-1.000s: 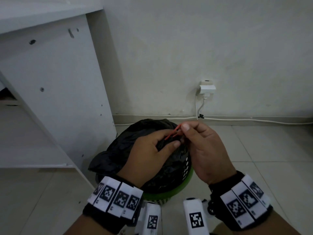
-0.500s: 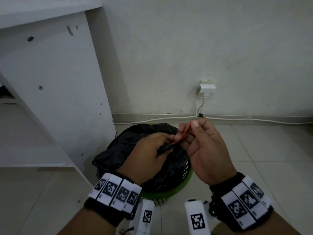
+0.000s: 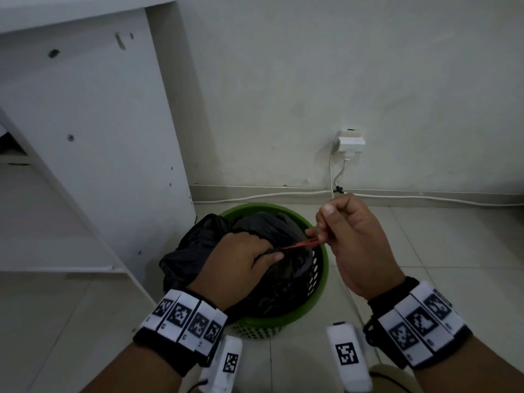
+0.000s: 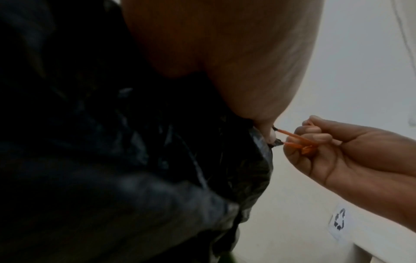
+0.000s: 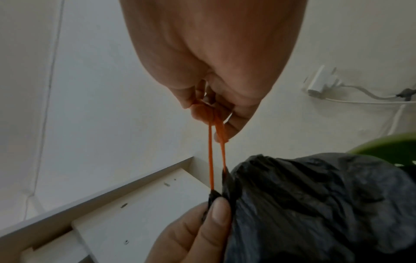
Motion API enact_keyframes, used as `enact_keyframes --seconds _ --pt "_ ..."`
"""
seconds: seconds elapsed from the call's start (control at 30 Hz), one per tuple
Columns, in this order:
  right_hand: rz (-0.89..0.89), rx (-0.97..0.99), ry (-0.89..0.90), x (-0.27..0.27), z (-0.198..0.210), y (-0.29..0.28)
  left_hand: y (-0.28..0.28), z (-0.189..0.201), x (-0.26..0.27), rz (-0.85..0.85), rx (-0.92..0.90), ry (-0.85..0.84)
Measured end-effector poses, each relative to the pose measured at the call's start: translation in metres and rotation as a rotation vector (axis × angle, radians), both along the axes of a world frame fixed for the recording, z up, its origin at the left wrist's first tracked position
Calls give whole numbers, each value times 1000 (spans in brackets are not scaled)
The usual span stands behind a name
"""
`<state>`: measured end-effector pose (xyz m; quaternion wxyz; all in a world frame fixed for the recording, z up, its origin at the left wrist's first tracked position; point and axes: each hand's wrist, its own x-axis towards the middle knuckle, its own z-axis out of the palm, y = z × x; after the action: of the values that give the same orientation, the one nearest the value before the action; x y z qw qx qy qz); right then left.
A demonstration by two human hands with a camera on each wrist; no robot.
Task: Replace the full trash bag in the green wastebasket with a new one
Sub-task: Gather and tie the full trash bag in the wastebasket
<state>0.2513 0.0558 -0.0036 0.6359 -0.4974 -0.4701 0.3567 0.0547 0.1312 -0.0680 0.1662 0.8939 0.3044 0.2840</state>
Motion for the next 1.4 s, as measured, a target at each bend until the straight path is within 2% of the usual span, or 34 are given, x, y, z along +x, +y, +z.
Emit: enact_keyframes --seconds 0.07,0.1,0.2,0.3,0.43,0.57,0.7,0.8,0.87,0.93,1.13,1.23,1.4 --pt "2 -26 8 3 -3 -2 1 -2 -4 52 153 93" --pt "-7 -37 -103 7 -6 -3 1 -2 -7 78 224 124" --pt "29 -45 -664 18 -14 -5 5 -8 -16 133 365 178" --pt "204 11 -991 27 -23 -9 10 -19 -24 116 405 173" --pt "309 -10 -1175 41 -36 -7 8 -40 -30 24 411 250" --pt "399 -84 -1351 44 -41 -7 6 -51 -31 6 262 225" --pt "286 -126 -1458 44 -45 -5 -5 -42 -23 36 58 186" --pt "146 -18 -1539 41 -45 -6 -12 -33 -16 65 -45 160" --pt "96 60 -1615 37 -42 -6 -15 -27 -9 112 27 176" --pt "95 120 -1657 36 -38 -8 -16 -26 -4 161 77 120" --pt "146 140 -1579 40 -24 -10 -16 -31 0 81 59 -112" --pt "198 166 -1616 41 -16 -10 -15 -28 0 59 102 -64" --pt "130 212 -1670 48 -13 -19 -6 -30 -2 2 259 44"
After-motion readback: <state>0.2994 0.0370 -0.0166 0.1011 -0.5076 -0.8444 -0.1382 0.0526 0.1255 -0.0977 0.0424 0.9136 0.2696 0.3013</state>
